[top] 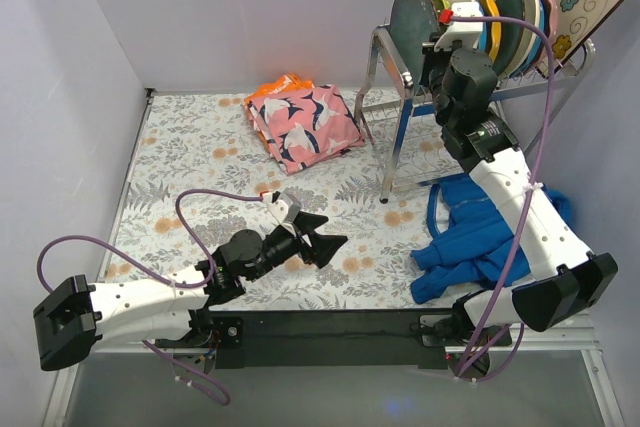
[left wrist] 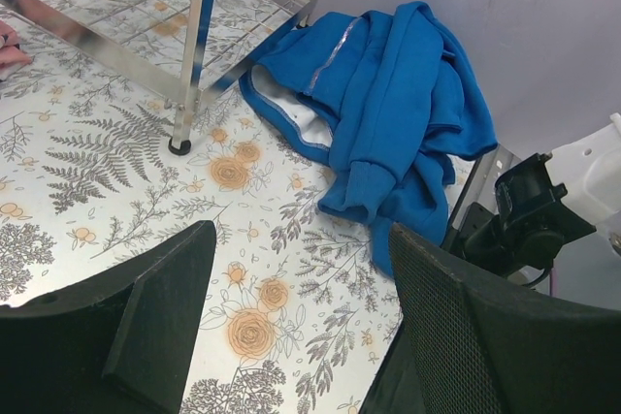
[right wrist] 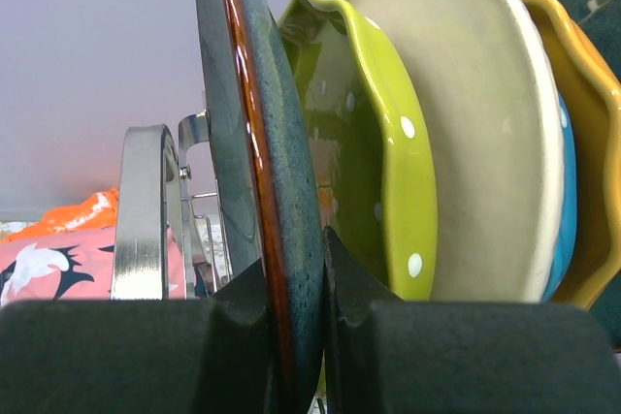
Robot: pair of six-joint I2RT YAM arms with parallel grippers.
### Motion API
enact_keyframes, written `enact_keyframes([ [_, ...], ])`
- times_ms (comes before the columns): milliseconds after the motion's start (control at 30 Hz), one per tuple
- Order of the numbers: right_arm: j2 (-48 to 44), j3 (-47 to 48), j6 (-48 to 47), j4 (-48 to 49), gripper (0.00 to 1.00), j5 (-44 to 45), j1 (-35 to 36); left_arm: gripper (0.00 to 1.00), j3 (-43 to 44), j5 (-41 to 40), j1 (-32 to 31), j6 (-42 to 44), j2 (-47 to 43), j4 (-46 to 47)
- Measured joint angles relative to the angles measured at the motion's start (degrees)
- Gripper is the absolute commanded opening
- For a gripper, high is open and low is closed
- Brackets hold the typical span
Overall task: Unload the plates from the dish rack
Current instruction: Unload the plate from the dish rack.
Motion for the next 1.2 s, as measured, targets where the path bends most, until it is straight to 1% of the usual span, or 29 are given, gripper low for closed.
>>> enact_keyframes([
  [400,-0.1,1.0,-1.1,-0.6,0.01,-1.2,-0.2,0.7,0.1,0.0,0.0,0.4,2.1,0.0],
  [700,-0.1,5.4,-0.9,0.4,0.01,-3.8,-0.3,0.7,0.1,-0.1,0.0,0.6,2.4,0.0],
  [1000,0.3,8.2,-0.6,0.8,0.01,-3.6,-0.3,0.7,0.1,-0.1,0.0,0.8,2.4,0.0],
  [1200,2.7,13.2,0.1,0.6,0.01,-3.3,-0.3,0.69,0.1,-0.6,0.0,0.8,2.4,0.0],
])
